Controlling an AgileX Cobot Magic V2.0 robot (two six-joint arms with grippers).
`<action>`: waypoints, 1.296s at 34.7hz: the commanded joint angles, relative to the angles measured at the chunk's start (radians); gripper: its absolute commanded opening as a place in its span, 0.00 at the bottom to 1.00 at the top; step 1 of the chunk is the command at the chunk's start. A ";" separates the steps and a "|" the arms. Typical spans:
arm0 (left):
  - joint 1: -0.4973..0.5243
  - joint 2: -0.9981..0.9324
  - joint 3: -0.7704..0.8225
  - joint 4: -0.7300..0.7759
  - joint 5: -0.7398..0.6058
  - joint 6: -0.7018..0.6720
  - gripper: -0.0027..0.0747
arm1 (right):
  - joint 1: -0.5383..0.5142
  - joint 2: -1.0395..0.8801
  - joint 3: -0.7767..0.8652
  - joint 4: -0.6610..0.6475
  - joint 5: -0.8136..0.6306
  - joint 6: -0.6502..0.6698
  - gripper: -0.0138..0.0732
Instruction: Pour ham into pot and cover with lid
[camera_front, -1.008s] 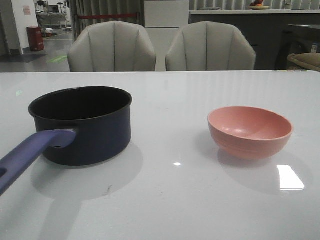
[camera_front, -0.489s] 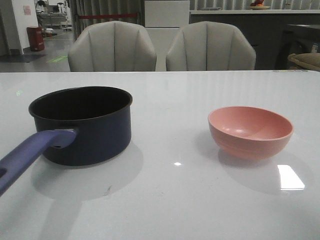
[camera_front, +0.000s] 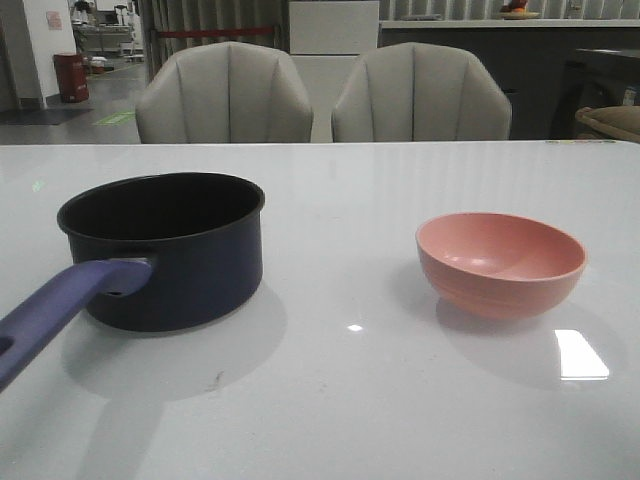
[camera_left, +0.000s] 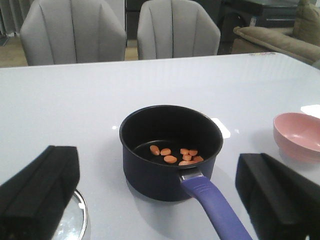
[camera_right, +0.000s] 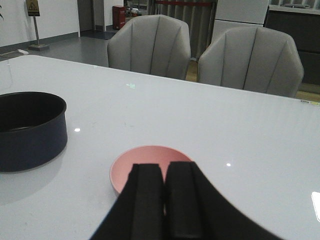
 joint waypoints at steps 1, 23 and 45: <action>-0.006 0.084 -0.091 -0.011 -0.038 0.000 0.93 | 0.001 0.007 -0.028 0.007 -0.085 -0.010 0.33; 0.366 0.707 -0.481 -0.021 0.270 -0.055 0.93 | 0.001 0.007 -0.028 0.007 -0.085 -0.010 0.33; 0.471 1.285 -0.861 -0.010 0.609 -0.040 0.93 | 0.001 0.007 -0.028 0.007 -0.085 -0.010 0.33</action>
